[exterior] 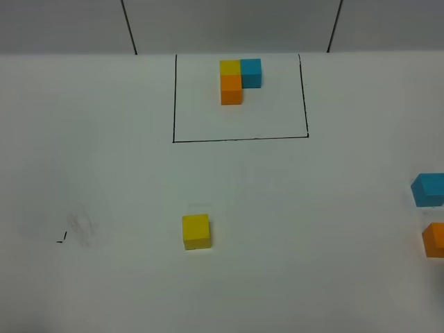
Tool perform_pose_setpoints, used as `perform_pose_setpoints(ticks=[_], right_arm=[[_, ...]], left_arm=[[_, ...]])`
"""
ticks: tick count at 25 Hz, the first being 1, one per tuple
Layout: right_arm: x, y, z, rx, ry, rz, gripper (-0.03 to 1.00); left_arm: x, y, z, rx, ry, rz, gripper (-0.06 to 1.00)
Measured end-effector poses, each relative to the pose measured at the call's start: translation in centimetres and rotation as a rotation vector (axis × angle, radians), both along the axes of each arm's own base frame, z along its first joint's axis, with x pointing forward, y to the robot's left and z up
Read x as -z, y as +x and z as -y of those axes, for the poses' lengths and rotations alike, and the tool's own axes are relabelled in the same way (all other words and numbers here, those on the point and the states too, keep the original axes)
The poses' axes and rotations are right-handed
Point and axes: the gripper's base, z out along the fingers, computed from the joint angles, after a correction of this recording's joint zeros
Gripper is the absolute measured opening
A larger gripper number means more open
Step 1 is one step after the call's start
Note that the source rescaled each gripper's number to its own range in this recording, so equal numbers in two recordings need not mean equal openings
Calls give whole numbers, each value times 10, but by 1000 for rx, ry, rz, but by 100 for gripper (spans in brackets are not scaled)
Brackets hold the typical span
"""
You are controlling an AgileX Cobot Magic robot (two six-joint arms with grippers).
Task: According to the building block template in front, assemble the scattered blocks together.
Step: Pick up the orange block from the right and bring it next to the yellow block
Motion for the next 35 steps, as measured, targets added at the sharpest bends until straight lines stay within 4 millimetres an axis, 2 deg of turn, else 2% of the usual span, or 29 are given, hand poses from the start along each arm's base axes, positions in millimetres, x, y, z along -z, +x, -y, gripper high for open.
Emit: perform_pose_setpoints(ticks=[9, 17, 35], right_arm=[[26, 30, -3, 33, 52, -132, 94], [48, 53, -6, 40, 75, -196, 90], [97, 88, -7, 48, 82, -293, 89]], left_arm=[[0, 0, 0, 0, 0, 0, 1], [0, 0, 0, 0, 0, 0, 1], [0, 0, 0, 0, 0, 0, 1]])
